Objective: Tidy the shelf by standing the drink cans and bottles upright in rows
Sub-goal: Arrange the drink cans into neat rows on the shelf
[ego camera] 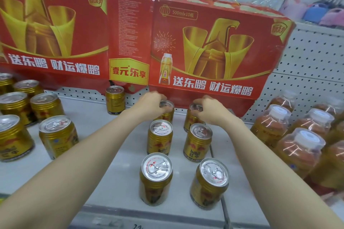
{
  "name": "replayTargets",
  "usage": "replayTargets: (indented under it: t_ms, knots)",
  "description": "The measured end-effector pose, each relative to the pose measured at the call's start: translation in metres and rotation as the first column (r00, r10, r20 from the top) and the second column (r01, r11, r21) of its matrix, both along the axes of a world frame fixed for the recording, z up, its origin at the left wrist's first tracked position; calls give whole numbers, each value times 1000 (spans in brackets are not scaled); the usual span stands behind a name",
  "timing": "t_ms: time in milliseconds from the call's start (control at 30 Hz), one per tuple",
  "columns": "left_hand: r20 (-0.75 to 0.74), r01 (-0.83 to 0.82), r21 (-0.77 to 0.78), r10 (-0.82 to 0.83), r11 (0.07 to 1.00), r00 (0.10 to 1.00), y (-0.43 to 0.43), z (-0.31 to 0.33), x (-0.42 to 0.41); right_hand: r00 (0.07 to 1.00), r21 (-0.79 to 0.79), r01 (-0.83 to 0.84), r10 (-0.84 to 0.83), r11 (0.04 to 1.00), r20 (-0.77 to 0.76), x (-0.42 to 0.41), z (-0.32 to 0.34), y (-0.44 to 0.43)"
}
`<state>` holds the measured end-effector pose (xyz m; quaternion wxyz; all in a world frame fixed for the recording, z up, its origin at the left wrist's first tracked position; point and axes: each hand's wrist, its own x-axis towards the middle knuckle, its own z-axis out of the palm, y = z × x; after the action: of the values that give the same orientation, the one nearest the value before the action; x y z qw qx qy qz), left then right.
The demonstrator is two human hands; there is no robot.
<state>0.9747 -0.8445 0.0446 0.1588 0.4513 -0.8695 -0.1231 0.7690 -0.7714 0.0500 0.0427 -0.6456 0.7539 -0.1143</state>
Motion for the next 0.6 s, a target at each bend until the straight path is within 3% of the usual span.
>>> replayTargets:
  t_ms: [367,467,533,600]
  knots:
    - [10,-32,-55,33,998,999,1,-5,3,999,5,-20,20,1000,-28,2,0,6]
    - [-98,-25,-150,11,988,995,12,-2,12,999,-112,0,-4,994,-38,10,6,17]
    - [-184,6,-174,-38,985,982,27,3,20,999,-163,10,-16,987,-38,19,12,31]
    - [-133,116,-103,-129,988,983,44,7,31,999,-86,26,-28,996,-25,29,16,49]
